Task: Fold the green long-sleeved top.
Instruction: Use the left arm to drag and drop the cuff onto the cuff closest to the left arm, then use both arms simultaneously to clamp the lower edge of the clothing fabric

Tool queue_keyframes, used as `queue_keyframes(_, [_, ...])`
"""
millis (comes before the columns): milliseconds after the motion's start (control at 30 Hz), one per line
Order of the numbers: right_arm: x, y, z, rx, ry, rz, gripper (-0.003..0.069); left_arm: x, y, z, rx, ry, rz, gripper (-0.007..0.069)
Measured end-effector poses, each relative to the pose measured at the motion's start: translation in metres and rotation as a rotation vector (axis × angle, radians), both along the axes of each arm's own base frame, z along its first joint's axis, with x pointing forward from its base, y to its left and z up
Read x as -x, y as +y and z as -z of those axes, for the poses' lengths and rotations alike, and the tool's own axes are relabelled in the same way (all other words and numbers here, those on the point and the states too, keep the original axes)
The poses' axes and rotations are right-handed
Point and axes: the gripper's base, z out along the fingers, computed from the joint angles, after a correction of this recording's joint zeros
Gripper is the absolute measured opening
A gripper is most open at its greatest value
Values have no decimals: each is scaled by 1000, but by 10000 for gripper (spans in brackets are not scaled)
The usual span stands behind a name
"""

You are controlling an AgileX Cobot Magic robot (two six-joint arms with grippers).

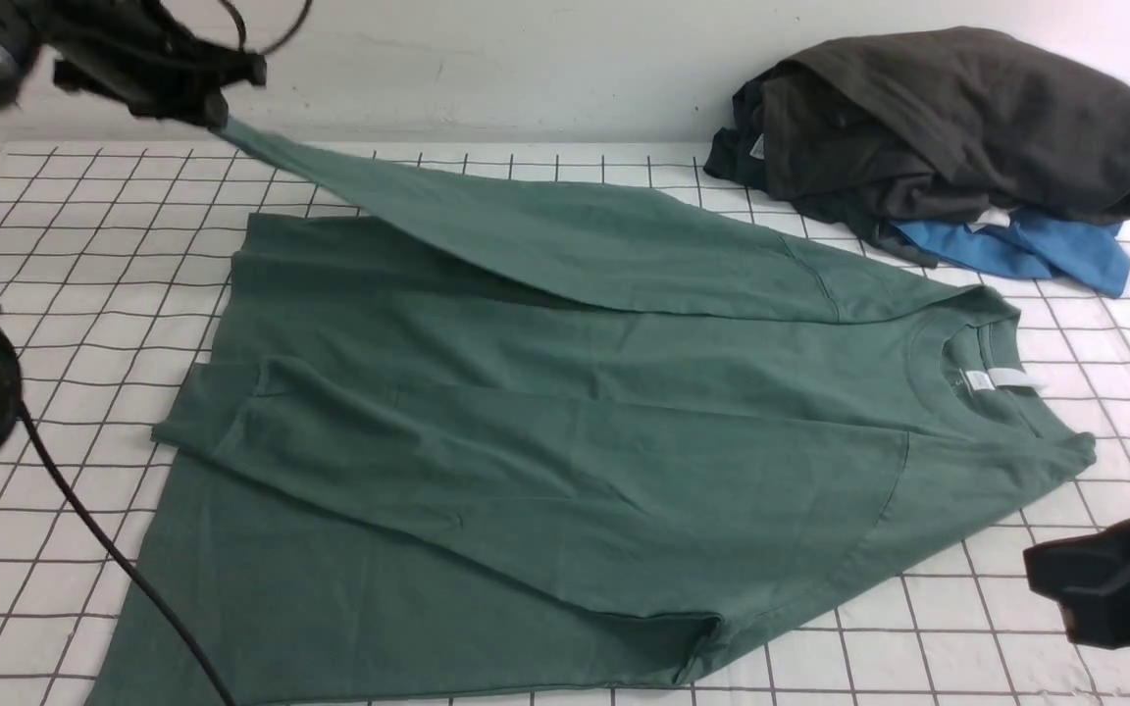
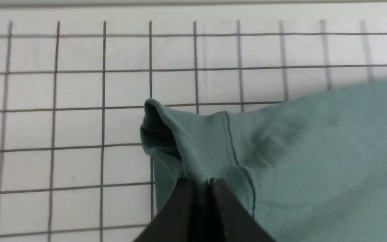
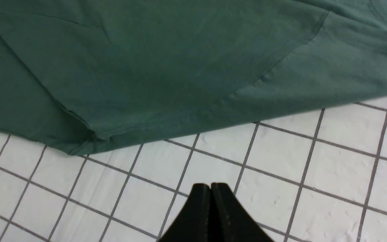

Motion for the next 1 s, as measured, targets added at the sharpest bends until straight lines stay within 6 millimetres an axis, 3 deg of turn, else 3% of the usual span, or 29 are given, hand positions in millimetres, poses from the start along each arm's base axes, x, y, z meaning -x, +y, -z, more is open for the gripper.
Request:
queue_keyframes(67, [0, 0, 0, 12, -8, -15, -10, 29, -8, -40, -26, -9, 26, 24])
queue_keyframes(100, [0, 0, 0, 13, -8, -17, -10, 32, -9, -43, -27, -7, 27, 24])
queue_keyframes(133, [0, 0, 0, 25, -17, -30, -10, 50, -13, -53, -33, 23, 33, 24])
queue_keyframes(200, [-1, 0, -1, 44, -37, -48, -10, 68, -13, -45, -41, 108, 33, 24])
queue_keyframes(267, [-2, -1, -1, 57, -57, -57, -10, 83, -11, -12, -58, 257, 24, 24])
queue_keyframes(400, [-5, -2, -3, 68, -99, -48, -10, 114, -7, 85, -94, 565, -11, 24])
queue_keyframes(500, [-5, -2, -4, 73, -107, -53, -10, 129, -7, 110, -100, 602, -13, 39])
queue_keyframes(667, [-5, -2, -4, 72, -108, -56, -10, 138, -11, 98, -125, 571, 45, 141])
queue_keyframes(767, [-5, 0, -4, 67, -107, -72, -10, 150, -25, 78, -190, 546, 115, 323])
queue_keyframes(833, [-5, 1, -4, 62, -114, -82, -10, 161, -39, 68, -251, 531, 159, 393])
queue_keyframes(900, [-5, 1, -5, 57, -118, -87, -10, 168, -48, 65, -298, 524, 191, 424])
queue_keyframes(1000, [-4, 4, -5, 60, -126, -129, -10, 199, -73, 77, -420, 570, 319, 454])
